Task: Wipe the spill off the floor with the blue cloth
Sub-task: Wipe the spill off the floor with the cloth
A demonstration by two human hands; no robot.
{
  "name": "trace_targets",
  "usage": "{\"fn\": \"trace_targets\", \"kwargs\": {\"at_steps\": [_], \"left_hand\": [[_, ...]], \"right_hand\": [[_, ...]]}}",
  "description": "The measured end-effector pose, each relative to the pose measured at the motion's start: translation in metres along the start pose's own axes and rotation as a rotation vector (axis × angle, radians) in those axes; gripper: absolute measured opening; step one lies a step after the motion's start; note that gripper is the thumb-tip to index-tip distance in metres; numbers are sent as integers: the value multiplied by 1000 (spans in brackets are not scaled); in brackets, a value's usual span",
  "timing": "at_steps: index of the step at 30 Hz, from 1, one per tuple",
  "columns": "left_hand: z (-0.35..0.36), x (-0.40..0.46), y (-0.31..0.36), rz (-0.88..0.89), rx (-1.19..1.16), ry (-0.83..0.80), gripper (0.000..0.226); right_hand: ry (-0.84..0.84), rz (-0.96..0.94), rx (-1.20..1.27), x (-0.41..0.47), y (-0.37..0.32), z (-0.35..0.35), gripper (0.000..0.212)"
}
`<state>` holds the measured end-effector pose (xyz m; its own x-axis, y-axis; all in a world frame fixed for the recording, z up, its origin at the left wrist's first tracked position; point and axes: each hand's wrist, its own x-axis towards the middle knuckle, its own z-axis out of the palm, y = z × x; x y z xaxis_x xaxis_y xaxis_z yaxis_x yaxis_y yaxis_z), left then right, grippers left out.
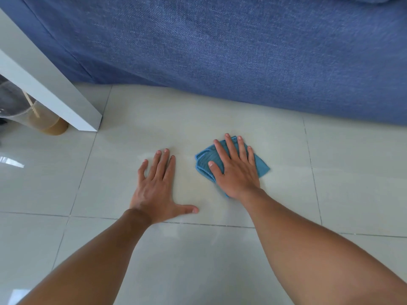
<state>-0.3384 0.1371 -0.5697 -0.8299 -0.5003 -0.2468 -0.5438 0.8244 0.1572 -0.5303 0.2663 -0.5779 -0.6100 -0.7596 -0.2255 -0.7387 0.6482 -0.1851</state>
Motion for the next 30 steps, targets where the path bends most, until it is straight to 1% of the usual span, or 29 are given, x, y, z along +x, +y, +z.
{"fn": "trace_targets", "kwargs": {"at_steps": [4, 10, 13, 16, 18, 26, 30], "left_hand": [[-1, 0, 1, -3, 1, -1, 152], [-2, 0, 2, -13, 5, -8, 152], [-3, -1, 3, -15, 0, -10, 152], [-4, -2, 3, -16, -3, -4, 152], [-4, -1, 3, -21, -10, -3, 152], [-2, -2, 2, -16, -16, 11, 155], [-2, -1, 1, -9, -22, 1, 155]], "right_hand": [[26, 59, 29, 7, 12, -2, 67], [76, 306, 59, -22, 33, 3, 66], [99, 366, 68, -48, 31, 9, 68], [81, 393, 65, -68, 25, 14, 72], [66, 356, 41, -74, 20, 16, 73], [-26, 12, -6, -60, -7, 13, 71], [-62, -64, 42, -32, -24, 8, 71]]}}
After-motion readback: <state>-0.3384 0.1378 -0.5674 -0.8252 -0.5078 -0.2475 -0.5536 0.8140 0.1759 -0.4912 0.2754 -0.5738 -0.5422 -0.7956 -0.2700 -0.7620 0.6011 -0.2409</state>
